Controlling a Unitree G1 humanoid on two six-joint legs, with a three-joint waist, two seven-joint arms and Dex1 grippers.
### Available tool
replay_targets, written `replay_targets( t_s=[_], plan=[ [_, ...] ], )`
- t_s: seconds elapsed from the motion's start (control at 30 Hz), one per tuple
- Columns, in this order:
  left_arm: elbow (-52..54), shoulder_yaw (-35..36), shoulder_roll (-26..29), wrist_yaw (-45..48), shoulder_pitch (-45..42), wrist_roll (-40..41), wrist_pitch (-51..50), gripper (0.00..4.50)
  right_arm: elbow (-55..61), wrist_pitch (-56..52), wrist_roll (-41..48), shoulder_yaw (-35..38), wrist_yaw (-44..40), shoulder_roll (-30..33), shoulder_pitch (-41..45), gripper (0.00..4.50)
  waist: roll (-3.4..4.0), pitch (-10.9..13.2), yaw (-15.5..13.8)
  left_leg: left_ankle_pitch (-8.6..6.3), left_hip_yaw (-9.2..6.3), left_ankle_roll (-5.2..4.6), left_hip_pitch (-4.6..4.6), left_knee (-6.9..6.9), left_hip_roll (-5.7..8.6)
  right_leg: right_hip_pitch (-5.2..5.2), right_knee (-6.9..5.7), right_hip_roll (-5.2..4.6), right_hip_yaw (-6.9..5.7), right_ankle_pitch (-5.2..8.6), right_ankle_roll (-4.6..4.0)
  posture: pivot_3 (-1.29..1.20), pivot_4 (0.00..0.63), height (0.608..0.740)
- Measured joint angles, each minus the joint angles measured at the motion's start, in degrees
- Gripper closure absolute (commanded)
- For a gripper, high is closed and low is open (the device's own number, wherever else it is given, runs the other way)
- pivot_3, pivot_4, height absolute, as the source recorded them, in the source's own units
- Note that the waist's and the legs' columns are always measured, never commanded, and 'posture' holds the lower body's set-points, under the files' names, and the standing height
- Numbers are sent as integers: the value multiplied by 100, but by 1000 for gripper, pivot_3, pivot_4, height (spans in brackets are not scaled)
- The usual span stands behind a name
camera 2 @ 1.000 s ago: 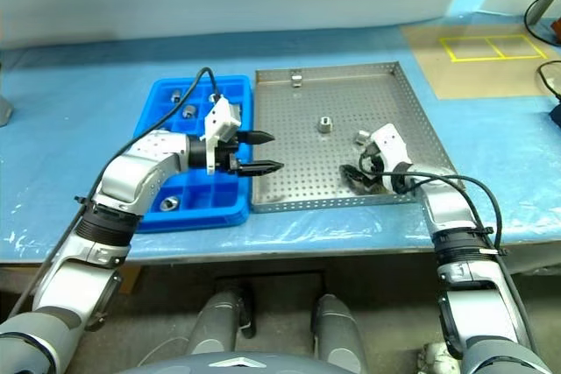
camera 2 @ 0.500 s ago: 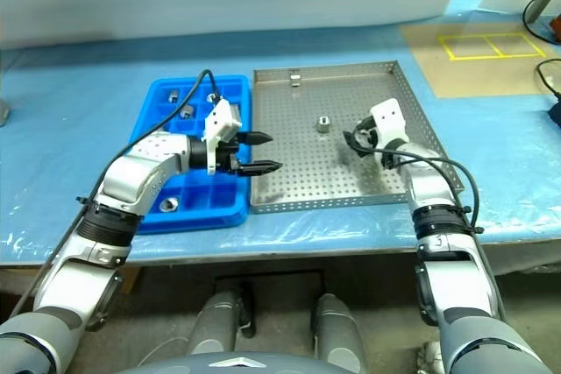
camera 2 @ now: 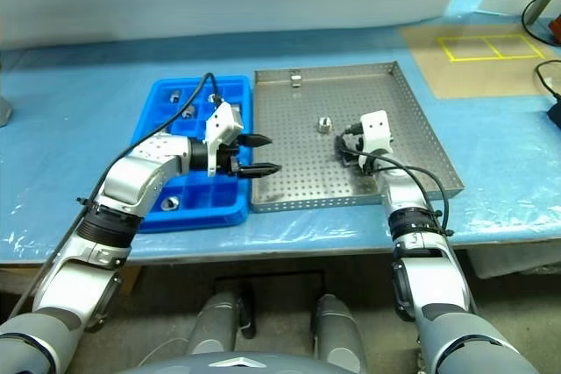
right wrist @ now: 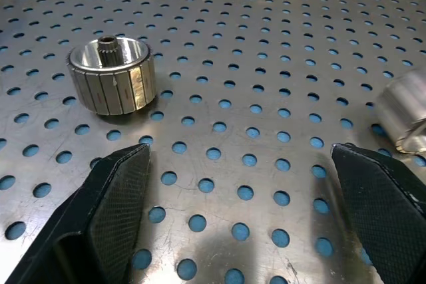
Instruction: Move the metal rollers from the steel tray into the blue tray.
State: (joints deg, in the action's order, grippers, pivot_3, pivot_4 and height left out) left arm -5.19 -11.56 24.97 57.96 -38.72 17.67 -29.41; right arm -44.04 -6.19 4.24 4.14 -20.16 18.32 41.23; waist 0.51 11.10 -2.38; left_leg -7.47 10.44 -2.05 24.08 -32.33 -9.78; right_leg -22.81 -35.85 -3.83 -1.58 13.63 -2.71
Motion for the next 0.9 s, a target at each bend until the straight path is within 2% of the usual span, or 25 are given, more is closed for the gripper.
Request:
replay_targets(
  t_s=[0.23,0.4,0.67,0.9],
  plan=[
    [-1,0,-5,-9,7,-2,7,673,332,-256,3,-104,-471,-18,-43,0,0,0,2,-1,2,-2,8,3,0,-7,5,0,0,0,0,-119,150,740],
    [-10,0,-26,-32,7,-3,15,673,547,-399,3,-112,-493,-80,-50,0,0,0,1,0,2,-1,8,3,0,-7,5,0,0,0,0,-119,150,740],
    [-63,1,-37,-98,19,-6,18,673,514,-298,1,-16,154,-362,324,0,1,1,5,1,6,3,9,12,-1,-16,6,0,3,0,0,-108,150,740],
    [-65,32,-2,-134,18,-7,12,673,-274,22,-6,-13,455,-679,523,0,3,2,-3,1,7,3,15,14,0,-19,9,0,3,0,0,-97,150,740]
  ],
)
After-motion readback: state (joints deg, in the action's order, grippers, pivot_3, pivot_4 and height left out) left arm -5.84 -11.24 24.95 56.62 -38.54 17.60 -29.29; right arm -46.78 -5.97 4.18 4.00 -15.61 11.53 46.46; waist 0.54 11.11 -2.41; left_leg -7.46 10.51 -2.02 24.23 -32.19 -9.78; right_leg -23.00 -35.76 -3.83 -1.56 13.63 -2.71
